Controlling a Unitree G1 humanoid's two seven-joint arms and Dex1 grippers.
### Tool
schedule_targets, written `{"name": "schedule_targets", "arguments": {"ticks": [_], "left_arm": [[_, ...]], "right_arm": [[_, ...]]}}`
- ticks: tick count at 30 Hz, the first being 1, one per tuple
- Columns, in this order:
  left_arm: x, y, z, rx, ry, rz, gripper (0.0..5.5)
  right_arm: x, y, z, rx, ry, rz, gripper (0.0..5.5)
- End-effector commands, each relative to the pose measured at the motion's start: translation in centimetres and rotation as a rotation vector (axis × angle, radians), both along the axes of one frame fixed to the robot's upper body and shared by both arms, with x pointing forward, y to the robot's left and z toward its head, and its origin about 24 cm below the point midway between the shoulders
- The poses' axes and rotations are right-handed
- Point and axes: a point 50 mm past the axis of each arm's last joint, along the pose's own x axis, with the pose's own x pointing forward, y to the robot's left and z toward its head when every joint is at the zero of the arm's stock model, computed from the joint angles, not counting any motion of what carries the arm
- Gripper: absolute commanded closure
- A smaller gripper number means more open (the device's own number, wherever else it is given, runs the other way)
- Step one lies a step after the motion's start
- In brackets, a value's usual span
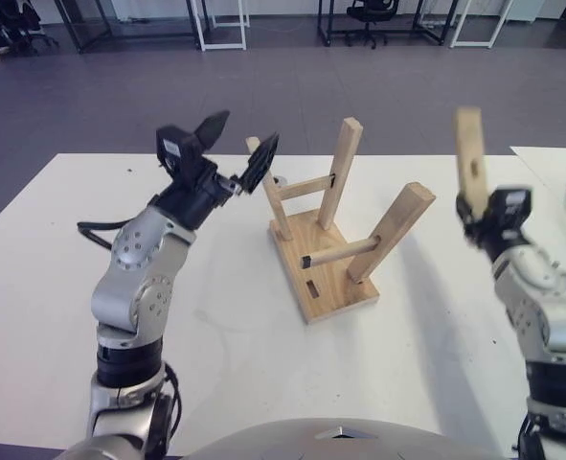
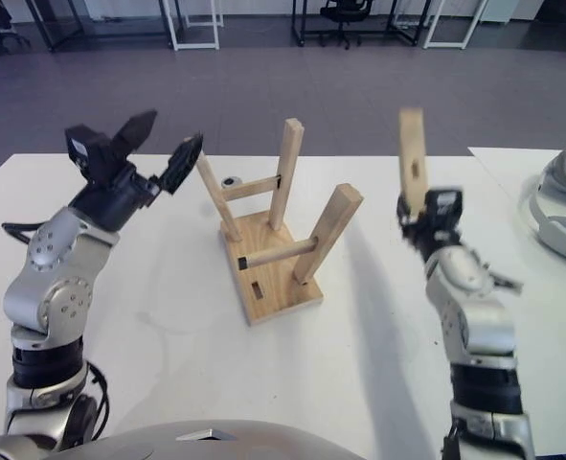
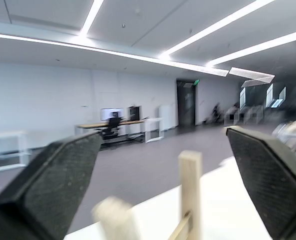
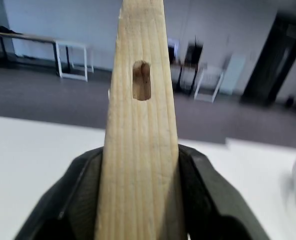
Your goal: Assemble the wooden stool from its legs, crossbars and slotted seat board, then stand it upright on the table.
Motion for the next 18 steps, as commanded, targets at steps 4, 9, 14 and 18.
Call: {"name": "schedule_targets", "arguments": {"ticks": [4,9,14,18], "left_arm": [[1.3,-1.3,7.0,-0.421,0.042,-0.349,0.95],[0.9,-1.5,8.5,-0.453,0.016,-0.44,1.73],[0.5,-1.1,8.4,-0.442,-0.008,-0.435,2.69],[0.2,-1.1,8.1,-0.421,-0.006,-0.453,3.37]], "right_arm": [[-2.0,11.0,10.4,-0.323,-0.488,0.667,3.43],[-2.2,12.5,9.8,-0.372,-0.484,0.787,3.43],[-1.7,12.2,9.5,-0.305,-0.441,0.773,3.43],[-0.7,11.8,9.4,-0.264,-0.405,0.732,3.43]]}}
